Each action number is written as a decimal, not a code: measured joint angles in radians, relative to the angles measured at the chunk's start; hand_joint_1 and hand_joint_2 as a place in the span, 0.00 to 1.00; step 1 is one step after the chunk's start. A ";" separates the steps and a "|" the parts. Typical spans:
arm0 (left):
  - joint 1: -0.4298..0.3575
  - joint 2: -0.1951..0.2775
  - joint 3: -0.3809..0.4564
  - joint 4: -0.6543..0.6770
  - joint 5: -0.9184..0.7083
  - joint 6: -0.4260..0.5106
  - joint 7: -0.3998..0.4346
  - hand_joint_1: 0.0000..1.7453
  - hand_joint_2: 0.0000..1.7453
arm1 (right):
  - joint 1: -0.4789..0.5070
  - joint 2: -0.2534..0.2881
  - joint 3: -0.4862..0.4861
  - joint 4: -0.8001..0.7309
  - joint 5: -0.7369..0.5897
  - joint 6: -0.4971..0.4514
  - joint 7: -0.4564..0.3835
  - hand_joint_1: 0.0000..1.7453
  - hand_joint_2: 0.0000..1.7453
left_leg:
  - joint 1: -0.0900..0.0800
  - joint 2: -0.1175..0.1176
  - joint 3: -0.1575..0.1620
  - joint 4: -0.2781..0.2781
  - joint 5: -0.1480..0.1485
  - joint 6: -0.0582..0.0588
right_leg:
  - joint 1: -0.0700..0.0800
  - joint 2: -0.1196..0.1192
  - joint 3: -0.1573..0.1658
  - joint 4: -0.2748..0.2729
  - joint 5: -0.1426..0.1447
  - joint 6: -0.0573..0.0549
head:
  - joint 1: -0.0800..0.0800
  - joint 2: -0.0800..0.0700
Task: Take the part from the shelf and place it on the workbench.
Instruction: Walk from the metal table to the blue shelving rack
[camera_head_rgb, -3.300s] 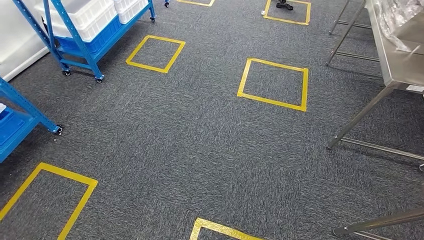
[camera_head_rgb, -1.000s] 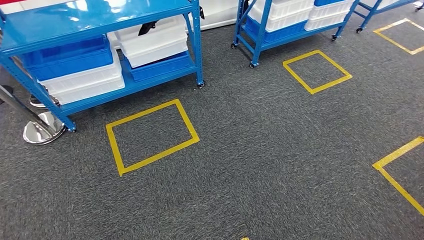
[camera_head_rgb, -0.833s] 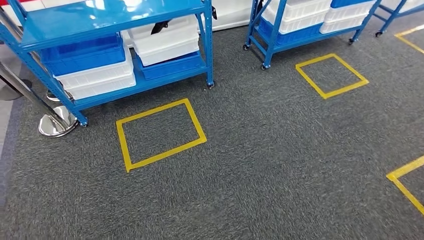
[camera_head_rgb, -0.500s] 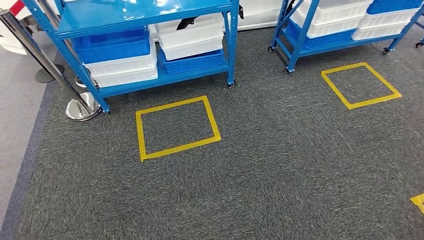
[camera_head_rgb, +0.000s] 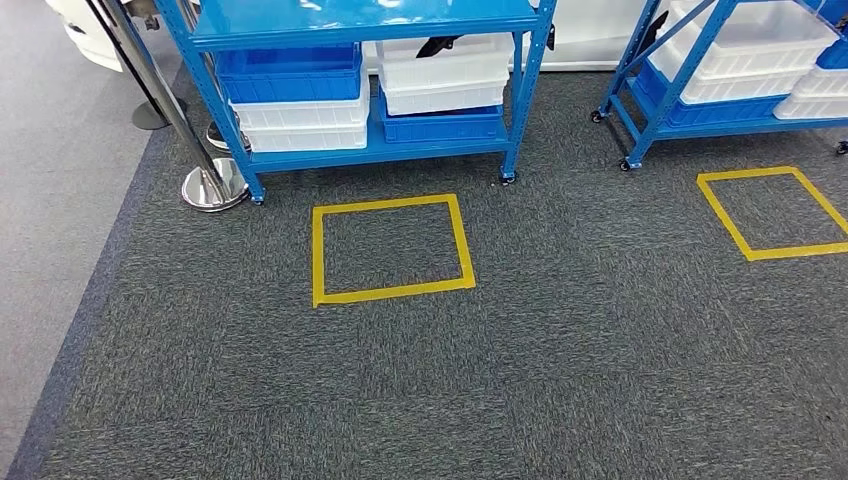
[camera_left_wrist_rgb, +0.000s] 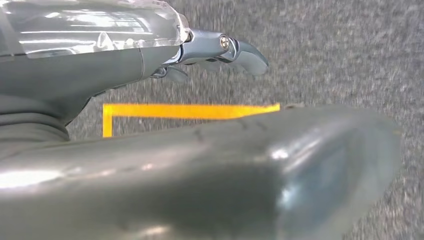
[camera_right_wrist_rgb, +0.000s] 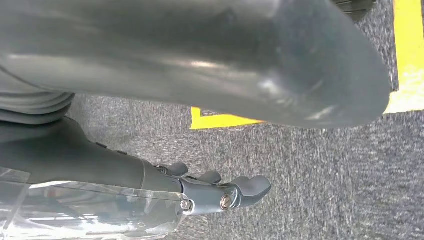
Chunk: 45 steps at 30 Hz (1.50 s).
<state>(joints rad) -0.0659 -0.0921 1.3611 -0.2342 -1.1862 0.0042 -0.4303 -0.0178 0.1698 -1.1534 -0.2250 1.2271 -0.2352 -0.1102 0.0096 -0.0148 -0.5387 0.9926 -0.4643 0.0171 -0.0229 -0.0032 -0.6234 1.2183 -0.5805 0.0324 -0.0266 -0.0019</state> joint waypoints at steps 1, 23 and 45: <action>0.000 -0.001 0.000 0.000 0.000 0.000 0.000 0.00 0.00 | 0.000 0.000 -0.002 0.000 0.000 0.000 0.001 0.00 0.00 | 0.001 -0.005 0.000 0.005 -0.004 -0.006 | -0.004 0.002 0.028 -0.067 0.035 0.002 | 0.000 0.000; 0.005 0.000 0.000 0.000 -0.001 -0.005 -0.009 0.00 0.00 | -0.002 0.006 -0.006 0.001 0.000 0.004 0.002 0.00 0.00 | -0.015 0.011 -0.019 0.009 0.006 -0.003 | 0.012 -0.008 0.121 -0.187 0.028 -0.025 | 0.002 0.000; 0.006 -0.008 0.000 0.000 -0.005 -0.010 -0.008 0.00 0.00 | 0.006 0.001 -0.011 0.001 0.004 0.017 0.005 0.00 0.00 | -0.001 0.009 -0.141 0.290 -0.107 -0.047 | 0.008 0.001 0.107 -0.172 0.028 -0.060 | -0.001 0.000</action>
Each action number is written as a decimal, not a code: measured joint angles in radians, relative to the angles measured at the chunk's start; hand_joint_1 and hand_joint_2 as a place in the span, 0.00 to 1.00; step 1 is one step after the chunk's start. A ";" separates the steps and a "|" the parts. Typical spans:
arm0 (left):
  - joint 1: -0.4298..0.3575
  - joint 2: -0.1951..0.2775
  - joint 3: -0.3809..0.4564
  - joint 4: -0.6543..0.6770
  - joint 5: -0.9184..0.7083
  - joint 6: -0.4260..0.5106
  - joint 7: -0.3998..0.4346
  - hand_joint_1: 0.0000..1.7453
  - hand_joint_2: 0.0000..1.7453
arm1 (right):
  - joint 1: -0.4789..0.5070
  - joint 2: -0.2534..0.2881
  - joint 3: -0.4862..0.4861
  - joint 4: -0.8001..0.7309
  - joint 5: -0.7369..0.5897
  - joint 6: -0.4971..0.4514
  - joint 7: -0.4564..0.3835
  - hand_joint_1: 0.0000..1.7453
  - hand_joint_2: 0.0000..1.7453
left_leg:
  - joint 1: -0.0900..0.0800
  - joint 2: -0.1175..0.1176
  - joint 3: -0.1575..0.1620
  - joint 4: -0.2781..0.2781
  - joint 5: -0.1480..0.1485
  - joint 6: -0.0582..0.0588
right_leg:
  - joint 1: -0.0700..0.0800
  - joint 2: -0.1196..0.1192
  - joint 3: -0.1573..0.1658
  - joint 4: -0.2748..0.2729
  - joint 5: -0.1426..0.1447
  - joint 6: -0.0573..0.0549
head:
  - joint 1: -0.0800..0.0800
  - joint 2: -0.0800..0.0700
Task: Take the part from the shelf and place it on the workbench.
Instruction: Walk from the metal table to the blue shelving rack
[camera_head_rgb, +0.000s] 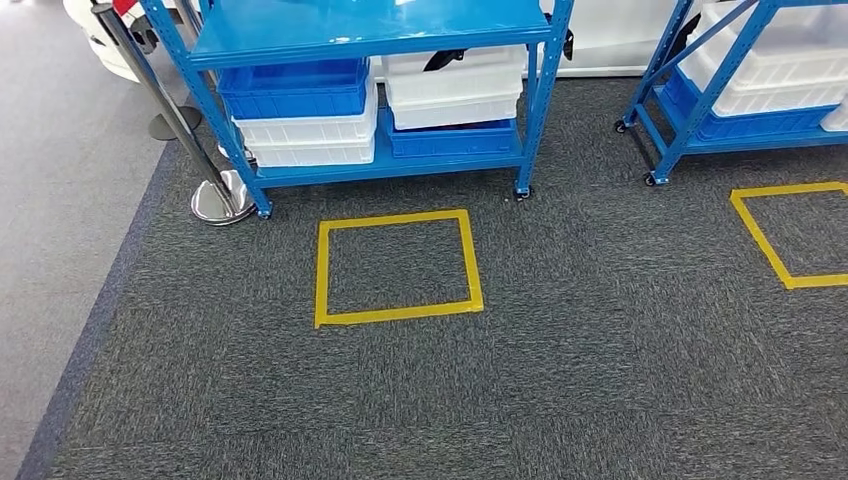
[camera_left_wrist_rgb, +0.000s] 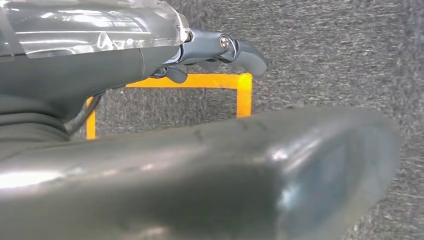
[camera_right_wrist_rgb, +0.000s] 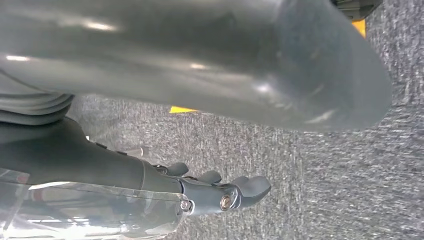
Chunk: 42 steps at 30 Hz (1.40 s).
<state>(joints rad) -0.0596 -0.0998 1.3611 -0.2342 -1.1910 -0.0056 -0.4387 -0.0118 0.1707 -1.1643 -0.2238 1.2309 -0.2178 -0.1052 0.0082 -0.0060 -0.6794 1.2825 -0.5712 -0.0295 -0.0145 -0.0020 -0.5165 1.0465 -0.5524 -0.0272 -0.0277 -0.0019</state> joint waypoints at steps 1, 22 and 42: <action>0.001 0.000 0.000 0.000 0.000 0.000 0.000 0.00 0.00 | 0.000 0.000 0.000 0.000 0.000 0.000 0.000 0.00 0.00 | -0.003 0.000 0.009 -0.055 0.053 0.009 | 0.002 0.001 0.015 -0.001 -0.011 0.000 | 0.000 0.000; -0.002 -0.011 0.000 -0.001 0.000 -0.002 0.006 0.00 0.00 | 0.005 -0.005 0.000 0.002 0.007 0.002 0.011 0.00 0.00 | -0.007 -0.007 0.301 -0.299 -0.022 0.013 | -0.008 -0.001 -0.136 0.035 0.101 0.022 | 0.012 0.000; 0.001 -0.009 0.000 -0.001 -0.002 -0.003 0.006 0.00 0.00 | -0.006 -0.001 -0.001 0.002 0.008 0.010 0.008 0.00 0.00 | -0.020 -0.005 0.131 -0.277 0.114 0.070 | 0.001 0.009 -0.009 0.182 -0.065 0.037 | 0.018 0.000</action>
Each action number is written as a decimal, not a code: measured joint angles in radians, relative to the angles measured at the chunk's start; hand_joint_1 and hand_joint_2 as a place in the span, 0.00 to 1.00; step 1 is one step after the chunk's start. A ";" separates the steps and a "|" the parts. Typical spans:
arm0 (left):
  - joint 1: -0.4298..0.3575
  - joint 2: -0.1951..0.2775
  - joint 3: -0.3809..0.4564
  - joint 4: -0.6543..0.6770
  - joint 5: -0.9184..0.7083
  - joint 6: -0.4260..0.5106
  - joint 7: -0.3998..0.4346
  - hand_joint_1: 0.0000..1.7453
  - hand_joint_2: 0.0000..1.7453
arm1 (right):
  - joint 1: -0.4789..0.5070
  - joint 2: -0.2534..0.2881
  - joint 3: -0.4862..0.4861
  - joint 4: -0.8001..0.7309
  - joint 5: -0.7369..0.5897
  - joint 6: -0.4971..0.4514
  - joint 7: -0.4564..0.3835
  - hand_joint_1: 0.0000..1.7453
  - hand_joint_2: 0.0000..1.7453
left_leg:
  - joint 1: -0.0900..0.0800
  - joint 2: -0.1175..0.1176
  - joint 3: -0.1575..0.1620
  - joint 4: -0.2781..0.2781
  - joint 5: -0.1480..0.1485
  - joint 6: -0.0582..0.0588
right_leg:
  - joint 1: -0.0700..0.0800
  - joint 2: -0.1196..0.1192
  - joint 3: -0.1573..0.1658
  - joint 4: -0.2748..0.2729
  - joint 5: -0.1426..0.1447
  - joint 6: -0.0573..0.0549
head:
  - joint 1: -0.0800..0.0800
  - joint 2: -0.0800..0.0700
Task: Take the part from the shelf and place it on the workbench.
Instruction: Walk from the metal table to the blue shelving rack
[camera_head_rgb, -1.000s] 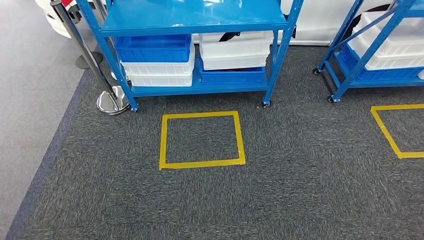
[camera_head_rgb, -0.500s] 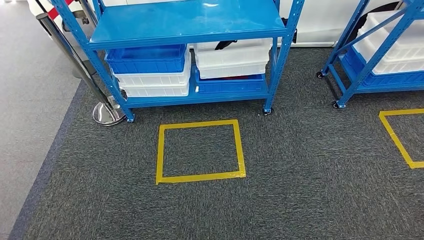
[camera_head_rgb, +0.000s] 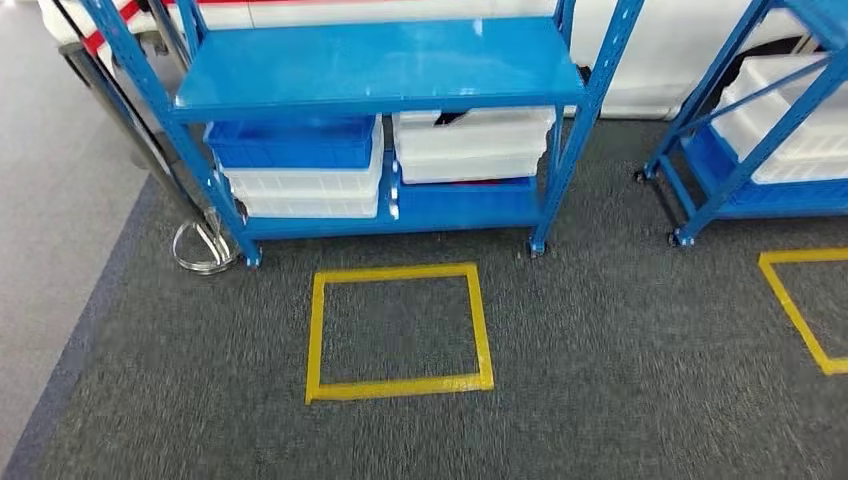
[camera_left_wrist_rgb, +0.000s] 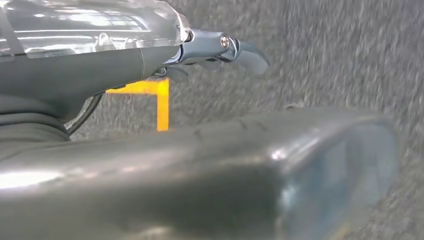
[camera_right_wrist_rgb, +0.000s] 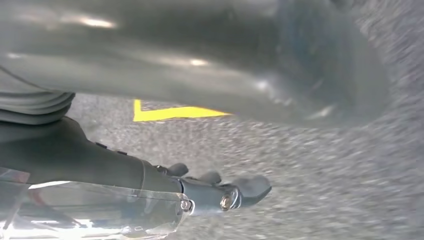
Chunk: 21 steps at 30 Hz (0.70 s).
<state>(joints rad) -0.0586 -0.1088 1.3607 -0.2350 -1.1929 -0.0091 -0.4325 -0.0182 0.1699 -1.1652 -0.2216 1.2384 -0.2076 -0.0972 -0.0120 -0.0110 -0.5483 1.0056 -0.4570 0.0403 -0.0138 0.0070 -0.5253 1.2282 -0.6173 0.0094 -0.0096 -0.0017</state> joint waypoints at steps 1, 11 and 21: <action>-0.001 0.000 0.000 0.000 0.000 0.000 0.000 0.00 0.00 | 0.000 0.000 0.000 0.000 0.000 0.000 0.000 0.00 0.00 | 0.000 -0.001 0.011 -0.002 -0.010 0.001 | 0.000 0.000 -0.046 0.046 -0.031 0.001 | 0.001 0.000; -0.001 -0.003 0.000 0.000 -0.001 -0.001 0.001 0.00 0.00 | 0.011 0.000 -0.005 0.000 0.000 0.002 0.001 0.00 0.00 | -0.004 -0.013 0.133 0.017 -0.120 -0.034 | 0.005 -0.001 -0.126 -0.151 0.179 -0.026 | 0.000 0.000; 0.005 -0.002 0.000 0.000 -0.001 0.000 0.003 0.00 0.00 | 0.013 0.001 -0.012 0.000 0.002 0.008 0.000 0.00 0.00 | 0.019 0.006 -0.087 0.153 -0.110 -0.065 | -0.006 -0.002 0.025 -0.183 0.076 -0.034 | -0.008 0.000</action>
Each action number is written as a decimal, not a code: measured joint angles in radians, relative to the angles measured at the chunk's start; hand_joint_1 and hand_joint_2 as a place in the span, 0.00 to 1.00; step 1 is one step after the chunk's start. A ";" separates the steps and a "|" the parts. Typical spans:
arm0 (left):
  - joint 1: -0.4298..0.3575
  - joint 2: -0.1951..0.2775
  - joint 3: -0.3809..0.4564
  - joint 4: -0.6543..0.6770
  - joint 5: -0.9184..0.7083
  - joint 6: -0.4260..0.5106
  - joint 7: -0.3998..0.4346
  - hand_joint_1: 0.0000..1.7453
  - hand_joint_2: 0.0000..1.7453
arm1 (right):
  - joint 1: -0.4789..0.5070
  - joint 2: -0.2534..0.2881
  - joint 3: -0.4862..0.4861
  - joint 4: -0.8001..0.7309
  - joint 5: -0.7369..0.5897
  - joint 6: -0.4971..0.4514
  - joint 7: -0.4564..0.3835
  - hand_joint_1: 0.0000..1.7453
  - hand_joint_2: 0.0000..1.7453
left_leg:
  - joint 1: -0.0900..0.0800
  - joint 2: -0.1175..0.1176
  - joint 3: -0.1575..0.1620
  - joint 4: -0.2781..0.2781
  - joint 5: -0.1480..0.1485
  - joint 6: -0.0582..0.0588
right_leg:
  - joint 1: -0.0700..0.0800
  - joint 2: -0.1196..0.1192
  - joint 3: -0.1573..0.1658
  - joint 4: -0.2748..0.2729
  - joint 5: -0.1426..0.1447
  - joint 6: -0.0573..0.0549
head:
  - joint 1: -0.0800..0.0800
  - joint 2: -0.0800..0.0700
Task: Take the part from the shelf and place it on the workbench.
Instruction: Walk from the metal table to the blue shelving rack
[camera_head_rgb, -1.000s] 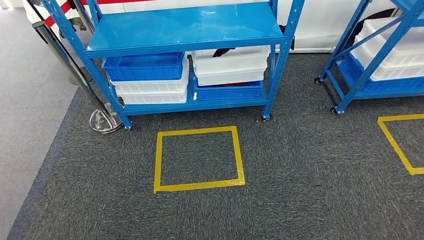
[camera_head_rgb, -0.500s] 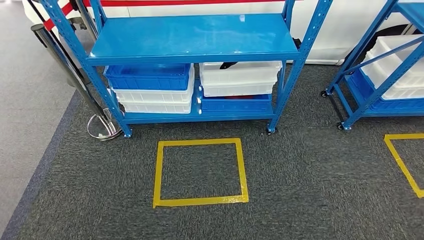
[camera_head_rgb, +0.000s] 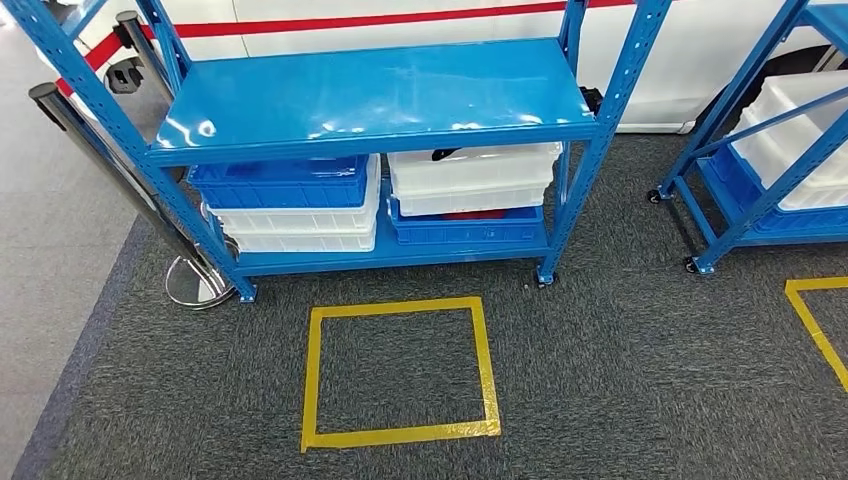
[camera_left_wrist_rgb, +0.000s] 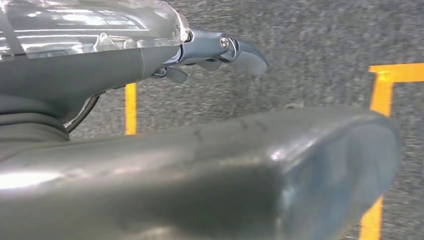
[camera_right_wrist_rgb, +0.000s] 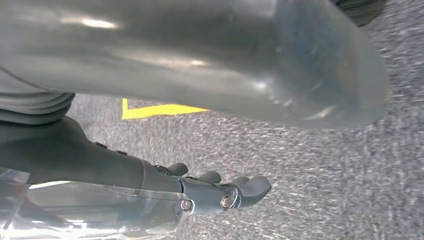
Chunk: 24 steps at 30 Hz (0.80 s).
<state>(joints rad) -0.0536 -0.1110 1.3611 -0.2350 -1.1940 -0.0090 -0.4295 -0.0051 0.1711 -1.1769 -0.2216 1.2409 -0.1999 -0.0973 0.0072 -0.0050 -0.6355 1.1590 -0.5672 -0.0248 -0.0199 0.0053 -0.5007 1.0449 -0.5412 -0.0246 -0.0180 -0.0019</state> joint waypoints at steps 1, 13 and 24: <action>0.002 0.000 0.000 0.000 0.000 0.000 0.000 0.00 0.00 | 0.001 0.000 -0.001 0.000 0.000 0.000 0.000 0.00 0.00 | -0.002 0.002 0.002 -0.050 0.059 0.005 | 0.000 0.001 0.015 0.000 -0.013 0.005 | 0.000 0.000; -0.002 -0.001 0.000 0.000 0.000 -0.001 0.002 0.00 0.00 | -0.008 0.002 -0.003 0.000 0.003 0.001 0.000 0.00 0.00 | -0.016 -0.007 0.125 -0.138 0.059 0.067 | 0.002 0.000 -0.148 0.254 -0.122 0.043 | 0.004 0.000; -0.008 -0.005 0.000 0.000 -0.003 0.000 0.005 0.00 0.00 | -0.001 0.001 -0.005 0.000 0.004 0.002 0.000 0.00 0.00 | -0.018 -0.009 0.160 -0.022 -0.025 0.020 | 0.010 0.005 -0.060 -0.007 0.060 -0.007 | -0.002 0.000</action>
<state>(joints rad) -0.0613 -0.1163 1.3609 -0.2354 -1.1972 -0.0090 -0.4249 -0.0056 0.1723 -1.1817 -0.2219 1.2451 -0.1980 -0.0977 -0.0105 -0.0144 -0.4753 1.1371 -0.5924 -0.0045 -0.0101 0.0102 -0.5608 1.0375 -0.4810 -0.0311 -0.0198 -0.0019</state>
